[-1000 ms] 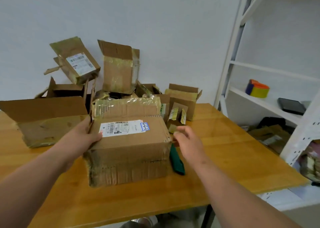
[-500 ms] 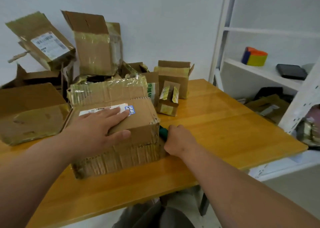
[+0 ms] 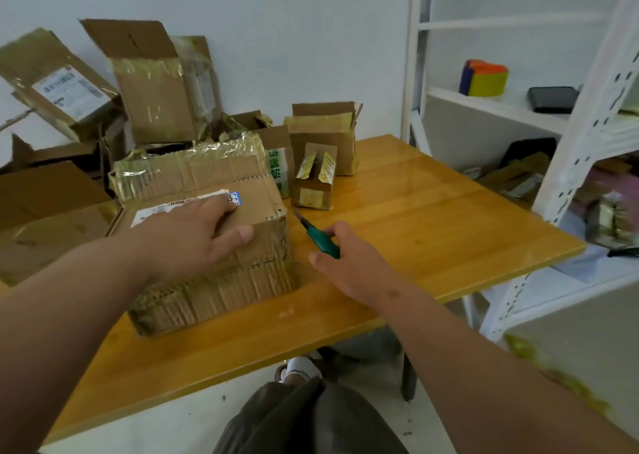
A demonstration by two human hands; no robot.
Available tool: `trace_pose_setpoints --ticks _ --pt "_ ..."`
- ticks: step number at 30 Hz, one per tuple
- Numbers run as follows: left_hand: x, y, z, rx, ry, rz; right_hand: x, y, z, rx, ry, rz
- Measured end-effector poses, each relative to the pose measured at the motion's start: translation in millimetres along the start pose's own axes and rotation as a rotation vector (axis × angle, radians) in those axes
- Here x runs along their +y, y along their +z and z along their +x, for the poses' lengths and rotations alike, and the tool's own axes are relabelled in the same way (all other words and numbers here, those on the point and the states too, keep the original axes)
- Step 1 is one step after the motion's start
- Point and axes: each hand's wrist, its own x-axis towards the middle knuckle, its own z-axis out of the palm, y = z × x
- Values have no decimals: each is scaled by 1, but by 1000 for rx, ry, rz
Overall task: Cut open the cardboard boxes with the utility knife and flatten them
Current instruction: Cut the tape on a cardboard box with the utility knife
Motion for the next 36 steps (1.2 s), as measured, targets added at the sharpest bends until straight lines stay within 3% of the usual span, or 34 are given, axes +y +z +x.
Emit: trace_pose_setpoints --ticks 5,17,36 --pt "0 4 2 54 -19 54 2 -10 -8 -83 -121 13" --pt "-13 -3 15 74 -6 7 6 -9 -4 25 -283 54" --pt "0 -11 13 15 -45 -30 1 -6 0 96 -307 -47"
